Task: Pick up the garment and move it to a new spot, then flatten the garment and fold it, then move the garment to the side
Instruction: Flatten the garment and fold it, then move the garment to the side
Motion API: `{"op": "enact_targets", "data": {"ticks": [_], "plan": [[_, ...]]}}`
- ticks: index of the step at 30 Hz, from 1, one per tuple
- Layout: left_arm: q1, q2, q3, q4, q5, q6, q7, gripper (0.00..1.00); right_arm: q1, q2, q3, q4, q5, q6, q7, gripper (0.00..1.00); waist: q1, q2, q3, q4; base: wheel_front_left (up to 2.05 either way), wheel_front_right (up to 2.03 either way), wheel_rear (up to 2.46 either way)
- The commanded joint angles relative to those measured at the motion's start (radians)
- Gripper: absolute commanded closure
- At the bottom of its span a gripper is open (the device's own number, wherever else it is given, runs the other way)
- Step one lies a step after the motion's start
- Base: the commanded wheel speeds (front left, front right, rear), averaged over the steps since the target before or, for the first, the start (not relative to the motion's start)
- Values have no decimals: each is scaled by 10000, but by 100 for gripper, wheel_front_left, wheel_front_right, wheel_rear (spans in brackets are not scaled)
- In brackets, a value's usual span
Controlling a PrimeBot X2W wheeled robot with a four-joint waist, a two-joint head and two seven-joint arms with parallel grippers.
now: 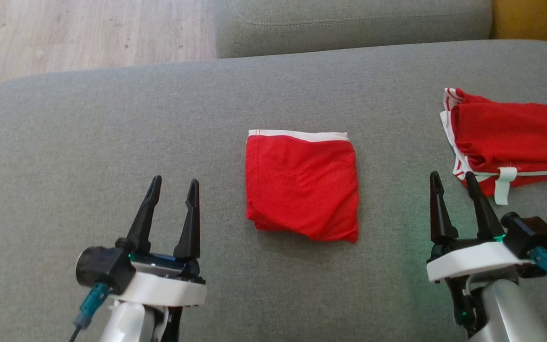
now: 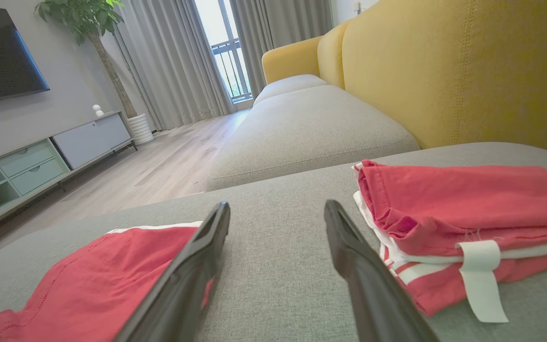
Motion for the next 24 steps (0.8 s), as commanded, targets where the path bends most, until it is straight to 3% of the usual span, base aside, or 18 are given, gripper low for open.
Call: {"op": "enact_targets", "data": {"ticks": [1, 12, 19, 24], "plan": [[-96, 26, 419, -306, 54, 15, -51, 0, -115, 16, 180, -404, 38, -7, -110, 0, 1, -1, 0, 35, 0, 0, 0], [-109, 26, 258, -339, 58, 15, -51, 0, -64, 16, 426, -196, -87, -7, -62, 0, 1, -1, 94, 303, 0, 0, 0], [-336, 26, 7, -272, 51, 15, -51, 0, -681, 16, 1213, 599, 172, -7, 1026, 0, 1, -1, 503, 775, 0, 0, 0], [-456, 26, -203, -130, -37, 15, -51, 0, -1176, 16, 1534, 1596, 1449, -7, 2103, 0, 1, -1, 738, 1245, 0, 0, 0]]}}
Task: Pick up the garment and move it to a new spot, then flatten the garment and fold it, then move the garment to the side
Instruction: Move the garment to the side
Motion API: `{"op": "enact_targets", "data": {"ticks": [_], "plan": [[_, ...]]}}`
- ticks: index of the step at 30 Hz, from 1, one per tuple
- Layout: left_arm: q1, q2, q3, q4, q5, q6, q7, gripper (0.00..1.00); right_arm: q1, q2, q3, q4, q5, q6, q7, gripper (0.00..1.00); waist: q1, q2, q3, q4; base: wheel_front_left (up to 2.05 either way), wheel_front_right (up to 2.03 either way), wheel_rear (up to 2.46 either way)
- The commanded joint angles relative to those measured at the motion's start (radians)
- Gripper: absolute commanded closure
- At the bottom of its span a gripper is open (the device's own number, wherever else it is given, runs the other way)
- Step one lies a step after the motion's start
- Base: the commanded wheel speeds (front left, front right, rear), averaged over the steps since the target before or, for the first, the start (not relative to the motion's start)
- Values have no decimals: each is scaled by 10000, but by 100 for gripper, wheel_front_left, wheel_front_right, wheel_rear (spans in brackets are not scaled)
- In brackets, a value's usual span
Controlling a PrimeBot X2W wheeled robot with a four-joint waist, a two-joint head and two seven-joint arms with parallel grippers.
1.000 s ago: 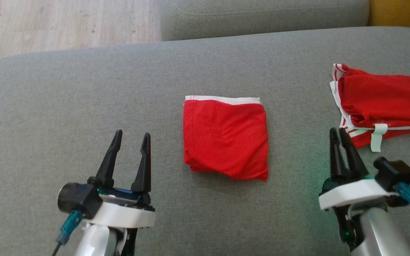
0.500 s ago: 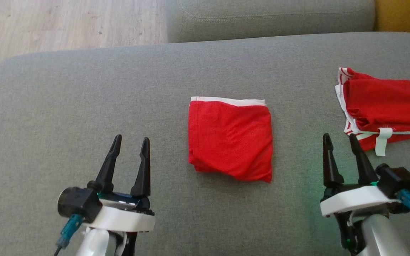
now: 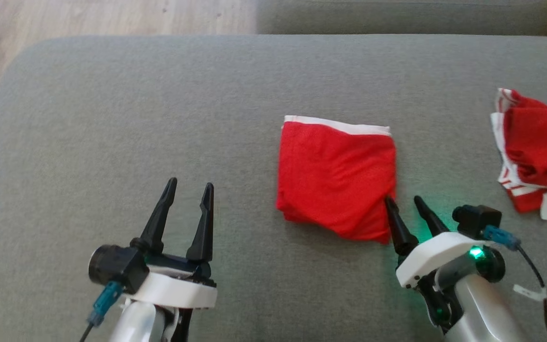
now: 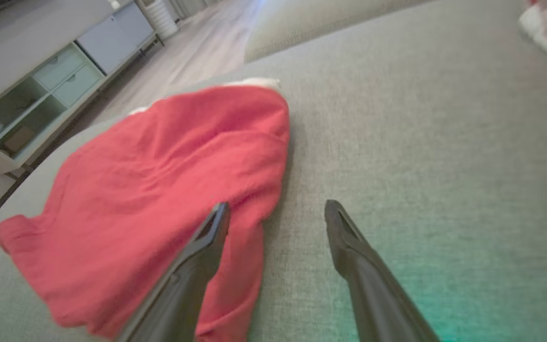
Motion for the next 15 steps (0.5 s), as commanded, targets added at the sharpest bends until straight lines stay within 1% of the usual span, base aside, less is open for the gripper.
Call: {"op": "enact_targets", "data": {"ticks": [1, 6, 12, 13, 14, 15], "plan": [[-446, 24, 227, -255, -55, 15, -51, 0, -421, 14, 281, -100, 134, -7, 84, 0, -1, 0, 148, 244, 0, 0, 0], [-531, 24, 198, -205, -322, 15, -51, 0, -999, 14, 418, 804, 789, -7, 415, 0, -1, 0, 324, 658, 0, 0, 0], [-676, 24, 428, -215, -263, 15, -51, 0, -1539, 14, 759, 1736, 800, -7, 686, 0, -1, 0, 463, 953, 0, 0, 0], [-695, 24, 446, -218, -247, 15, -51, 0, -1614, 14, 810, 1856, 795, -7, 713, 9, -1, 0, 482, 978, 0, 0, 0], [-707, 24, 456, -221, -240, 15, -51, 0, -1686, 14, 855, 1968, 783, -7, 720, 69, -1, 0, 497, 997, 0, 0, 0], [-714, 24, 465, -226, -238, 15, -51, 0, -1753, 14, 889, 2068, 782, -7, 708, 100, -1, 0, 507, 1008, 0, 0, 0]]}}
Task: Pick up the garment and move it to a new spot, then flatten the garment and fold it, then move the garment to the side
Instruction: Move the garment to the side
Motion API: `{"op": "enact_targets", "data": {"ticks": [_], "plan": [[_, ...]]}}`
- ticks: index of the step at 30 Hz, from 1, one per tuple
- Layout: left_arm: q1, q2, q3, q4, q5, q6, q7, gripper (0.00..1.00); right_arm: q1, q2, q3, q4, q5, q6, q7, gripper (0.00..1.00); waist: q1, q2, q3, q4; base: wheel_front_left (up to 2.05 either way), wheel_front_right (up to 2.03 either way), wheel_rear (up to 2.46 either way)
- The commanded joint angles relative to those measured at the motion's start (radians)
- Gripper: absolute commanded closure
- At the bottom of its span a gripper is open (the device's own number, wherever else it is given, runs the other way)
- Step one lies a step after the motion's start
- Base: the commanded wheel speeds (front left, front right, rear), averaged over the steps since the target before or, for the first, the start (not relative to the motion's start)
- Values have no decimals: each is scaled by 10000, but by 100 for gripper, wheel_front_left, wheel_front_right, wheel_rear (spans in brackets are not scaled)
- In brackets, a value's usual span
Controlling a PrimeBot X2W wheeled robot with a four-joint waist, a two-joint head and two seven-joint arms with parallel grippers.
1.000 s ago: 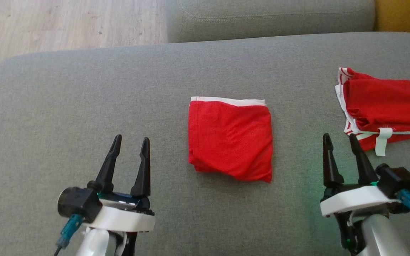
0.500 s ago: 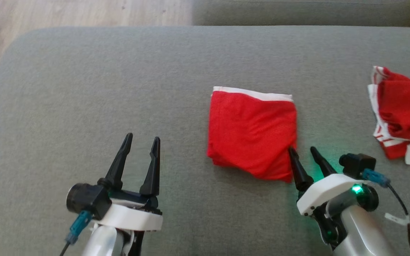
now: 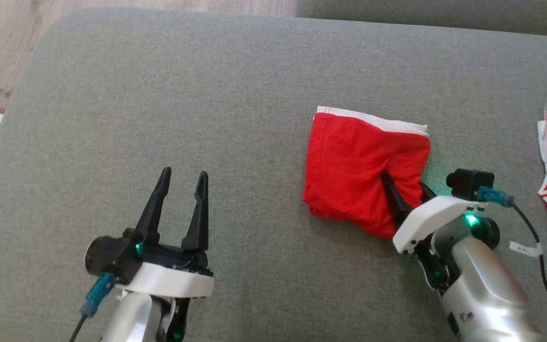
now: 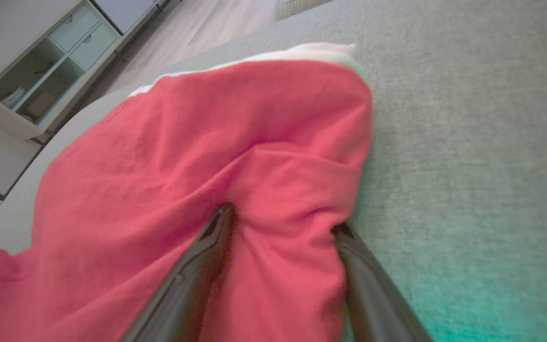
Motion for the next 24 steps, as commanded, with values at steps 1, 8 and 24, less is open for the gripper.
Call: {"op": "enact_targets", "data": {"ticks": [1, 8, 24], "plan": [[-373, 26, 389, -291, 94, 15, -51, 0, 68, 170, 418, 209, -67, -7, 146, 100, 0, 0, 16, 3, 0, 0, 0], [-356, 26, 399, -298, 153, 15, -51, 0, -483, 170, 717, 417, -1280, -7, -507, 100, 0, 0, -28, -318, 0, 0, 0], [-347, 26, 563, -461, 255, 15, -51, 0, -920, -1919, 1600, -1062, -4120, -7, -137, 100, 0, 0, -353, -1888, 0, 0, 0]]}}
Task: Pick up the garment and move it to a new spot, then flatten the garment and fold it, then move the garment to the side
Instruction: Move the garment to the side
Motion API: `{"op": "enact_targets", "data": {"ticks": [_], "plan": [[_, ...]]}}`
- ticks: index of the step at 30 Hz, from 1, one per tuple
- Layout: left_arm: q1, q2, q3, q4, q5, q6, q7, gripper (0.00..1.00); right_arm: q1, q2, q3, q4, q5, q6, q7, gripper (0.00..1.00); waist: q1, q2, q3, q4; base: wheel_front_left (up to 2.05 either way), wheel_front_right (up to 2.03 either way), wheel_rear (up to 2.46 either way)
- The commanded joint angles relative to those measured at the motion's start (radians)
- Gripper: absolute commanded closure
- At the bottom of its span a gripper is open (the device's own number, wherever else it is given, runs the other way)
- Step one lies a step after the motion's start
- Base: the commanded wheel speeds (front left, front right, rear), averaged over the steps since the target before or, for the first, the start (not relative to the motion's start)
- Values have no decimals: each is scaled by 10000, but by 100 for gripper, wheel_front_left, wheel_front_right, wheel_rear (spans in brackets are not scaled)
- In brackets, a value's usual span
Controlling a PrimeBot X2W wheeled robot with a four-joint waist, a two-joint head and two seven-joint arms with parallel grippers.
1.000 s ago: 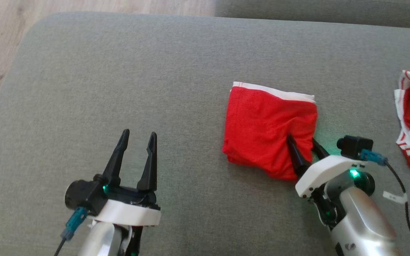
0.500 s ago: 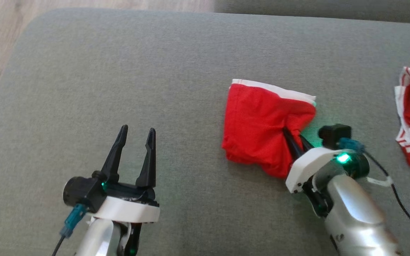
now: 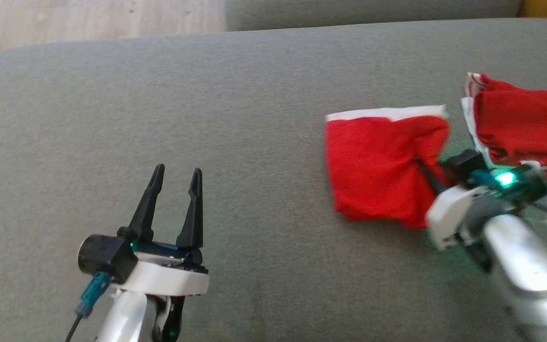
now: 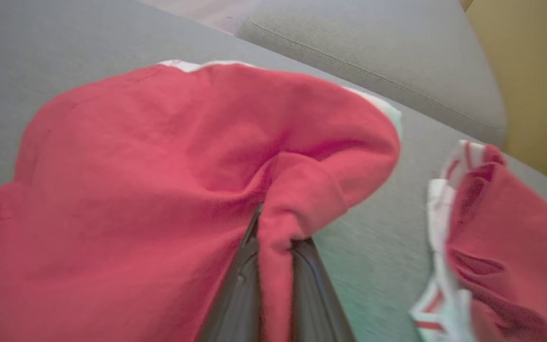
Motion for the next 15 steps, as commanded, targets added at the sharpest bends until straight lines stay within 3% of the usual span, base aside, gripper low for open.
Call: {"op": "enact_targets", "data": {"ticks": [1, 10, 15], "plan": [[-345, 26, 328, -367, -3, 15, -51, 0, -408, -505, 284, -531, 135, -7, 104, 100, 0, 0, 8, -217, 0, 0, 0], [-673, 26, 216, -423, -100, 15, -51, 0, -936, -4282, 1298, -2213, 1535, -7, 1236, 100, 0, 0, 535, -286, 0, 0, 0], [-838, 26, 82, -379, -241, 15, -51, 0, -1225, -5858, 1658, -2394, 2231, -7, 1734, 100, 0, 0, 857, -7, 0, 0, 0]]}}
